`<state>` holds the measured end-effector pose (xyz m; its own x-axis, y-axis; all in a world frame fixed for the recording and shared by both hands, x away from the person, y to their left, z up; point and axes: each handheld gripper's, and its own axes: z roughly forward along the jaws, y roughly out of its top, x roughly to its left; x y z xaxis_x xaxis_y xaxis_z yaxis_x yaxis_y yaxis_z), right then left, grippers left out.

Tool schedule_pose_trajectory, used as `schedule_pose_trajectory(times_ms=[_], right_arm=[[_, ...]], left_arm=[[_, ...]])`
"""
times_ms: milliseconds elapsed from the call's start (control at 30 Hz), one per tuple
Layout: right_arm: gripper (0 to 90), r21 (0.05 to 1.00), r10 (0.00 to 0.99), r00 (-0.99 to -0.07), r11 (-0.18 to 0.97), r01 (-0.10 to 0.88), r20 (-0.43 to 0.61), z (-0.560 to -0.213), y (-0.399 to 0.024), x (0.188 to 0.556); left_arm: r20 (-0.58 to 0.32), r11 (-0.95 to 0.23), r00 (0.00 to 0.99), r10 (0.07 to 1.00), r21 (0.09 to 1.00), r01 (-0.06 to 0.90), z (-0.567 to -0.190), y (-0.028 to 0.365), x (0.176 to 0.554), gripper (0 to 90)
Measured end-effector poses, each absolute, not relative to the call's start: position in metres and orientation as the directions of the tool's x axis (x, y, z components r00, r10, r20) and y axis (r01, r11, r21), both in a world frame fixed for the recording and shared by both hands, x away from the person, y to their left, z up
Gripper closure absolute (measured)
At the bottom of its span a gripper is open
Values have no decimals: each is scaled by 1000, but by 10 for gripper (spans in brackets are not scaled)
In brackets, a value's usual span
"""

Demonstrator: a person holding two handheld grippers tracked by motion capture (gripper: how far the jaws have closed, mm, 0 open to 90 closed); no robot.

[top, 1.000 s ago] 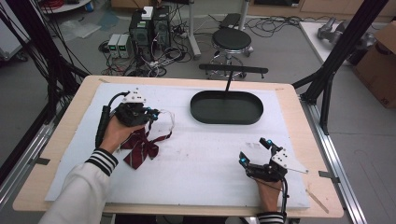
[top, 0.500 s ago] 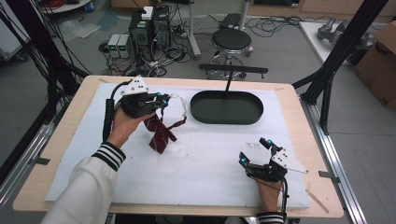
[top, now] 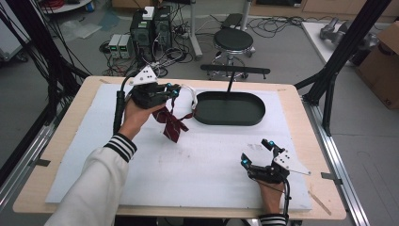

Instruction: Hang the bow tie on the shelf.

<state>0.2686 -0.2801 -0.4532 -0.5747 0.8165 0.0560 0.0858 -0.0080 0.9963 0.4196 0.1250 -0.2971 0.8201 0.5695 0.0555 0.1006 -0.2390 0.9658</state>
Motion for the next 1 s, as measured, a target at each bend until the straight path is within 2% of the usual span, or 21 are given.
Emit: schedule_pose_trajectory(times_ms=[233,700,1000], right_arm=[[29,996,817,-574,-9,86,57,-453,-280,269],[29,996,816,-575,-15,84,61,-453,-281,269],[29,997,816,-575,-12,83,58,-453,-281,269]], left_arm=[[25,-194,823,567,976,104,-293,114,437,838],[37,-198,819,573,976,94,-278,82,466,838],[35,-210,820,572,972,105,-281,67,486,838]])
